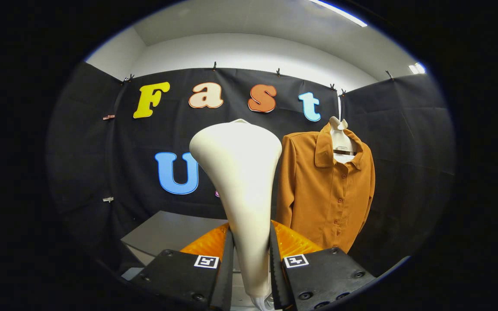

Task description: Iron the clothes twice with a garment steamer, once on the left side and once on the right side.

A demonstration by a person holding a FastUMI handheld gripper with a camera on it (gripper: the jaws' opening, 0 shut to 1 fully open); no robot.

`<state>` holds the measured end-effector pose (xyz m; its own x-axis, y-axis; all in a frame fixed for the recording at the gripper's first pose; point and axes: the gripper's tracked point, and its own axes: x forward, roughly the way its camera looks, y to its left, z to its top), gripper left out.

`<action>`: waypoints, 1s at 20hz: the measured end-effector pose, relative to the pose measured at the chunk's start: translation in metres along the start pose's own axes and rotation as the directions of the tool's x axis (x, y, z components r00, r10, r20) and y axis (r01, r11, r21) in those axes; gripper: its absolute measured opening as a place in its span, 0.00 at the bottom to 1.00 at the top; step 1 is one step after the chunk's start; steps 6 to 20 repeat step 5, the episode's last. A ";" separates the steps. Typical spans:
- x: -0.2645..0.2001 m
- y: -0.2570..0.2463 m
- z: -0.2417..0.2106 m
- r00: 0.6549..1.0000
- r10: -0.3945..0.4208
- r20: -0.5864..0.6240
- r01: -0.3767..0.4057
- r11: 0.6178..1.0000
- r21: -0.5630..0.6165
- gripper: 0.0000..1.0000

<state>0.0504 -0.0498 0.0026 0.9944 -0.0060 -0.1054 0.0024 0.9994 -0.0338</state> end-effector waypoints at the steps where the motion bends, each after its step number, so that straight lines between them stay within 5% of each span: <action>1: 0.001 0.000 0.000 1.000 0.001 0.001 -0.001 1.000 -0.001 0.40; 20: 0.005 0.002 -0.002 1.000 0.003 -0.004 -0.003 1.000 -0.001 0.40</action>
